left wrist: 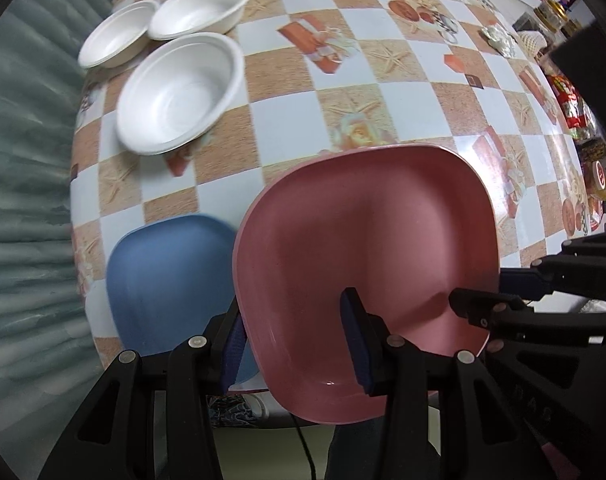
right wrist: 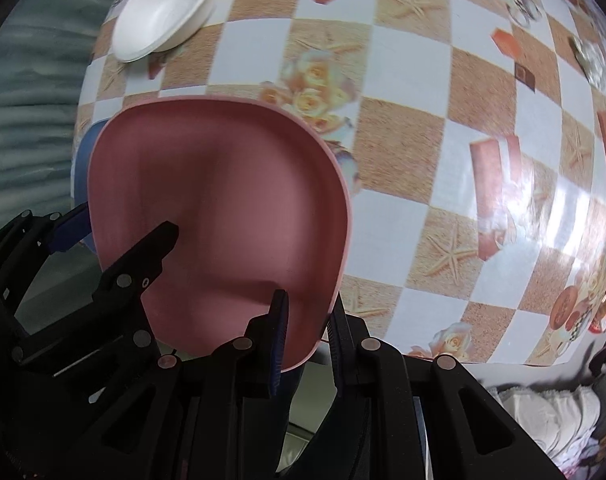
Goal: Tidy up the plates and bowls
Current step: 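Carry the pink plate with both grippers over the blue plate, then lower the pink plate onto the blue plate and open both grippers, then close both grippers on the rim of a white foam bowl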
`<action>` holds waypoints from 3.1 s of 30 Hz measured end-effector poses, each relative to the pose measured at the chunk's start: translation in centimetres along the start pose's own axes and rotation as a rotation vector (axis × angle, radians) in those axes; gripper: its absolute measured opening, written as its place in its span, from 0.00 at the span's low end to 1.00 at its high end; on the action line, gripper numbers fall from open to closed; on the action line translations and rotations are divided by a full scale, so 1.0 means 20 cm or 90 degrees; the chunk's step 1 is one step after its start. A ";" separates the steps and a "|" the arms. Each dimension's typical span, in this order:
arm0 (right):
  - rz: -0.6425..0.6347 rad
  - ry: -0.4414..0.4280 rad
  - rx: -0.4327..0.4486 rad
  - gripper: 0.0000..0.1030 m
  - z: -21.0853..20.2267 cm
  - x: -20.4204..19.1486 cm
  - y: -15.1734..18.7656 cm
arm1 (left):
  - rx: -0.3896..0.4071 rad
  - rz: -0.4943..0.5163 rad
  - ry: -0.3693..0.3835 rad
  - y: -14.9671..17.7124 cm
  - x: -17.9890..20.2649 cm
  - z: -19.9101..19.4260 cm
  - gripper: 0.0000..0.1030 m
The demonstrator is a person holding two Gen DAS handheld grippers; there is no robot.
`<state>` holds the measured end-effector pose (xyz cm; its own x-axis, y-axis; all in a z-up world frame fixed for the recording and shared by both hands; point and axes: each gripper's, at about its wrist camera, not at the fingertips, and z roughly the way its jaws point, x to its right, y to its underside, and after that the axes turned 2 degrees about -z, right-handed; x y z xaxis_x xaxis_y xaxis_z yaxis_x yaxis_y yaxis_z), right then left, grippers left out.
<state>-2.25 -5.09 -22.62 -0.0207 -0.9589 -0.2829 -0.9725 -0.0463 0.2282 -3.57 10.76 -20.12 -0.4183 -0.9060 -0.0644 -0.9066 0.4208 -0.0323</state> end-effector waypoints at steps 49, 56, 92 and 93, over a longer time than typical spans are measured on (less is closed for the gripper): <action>-0.101 -0.013 -0.028 0.21 0.24 -0.85 -0.15 | 0.020 -0.174 -0.029 0.14 -0.61 0.05 0.47; -0.057 -0.035 -0.029 0.21 0.35 -0.85 -0.20 | 0.033 -0.156 -0.035 0.10 -0.64 0.09 0.49; 0.053 0.028 0.117 0.83 -0.04 -0.22 -0.71 | 0.098 -0.258 -0.014 -0.43 -0.75 -0.03 0.77; 0.047 0.026 0.123 0.83 -0.06 -0.25 -0.74 | 0.093 -0.268 -0.016 -0.48 -0.78 -0.01 0.77</action>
<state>12.47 0.07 -23.48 -0.0884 -0.9685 -0.2327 -0.9951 0.0755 0.0638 11.76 20.91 -18.68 -0.0109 -0.9991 -0.0400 -0.9793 0.0188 -0.2017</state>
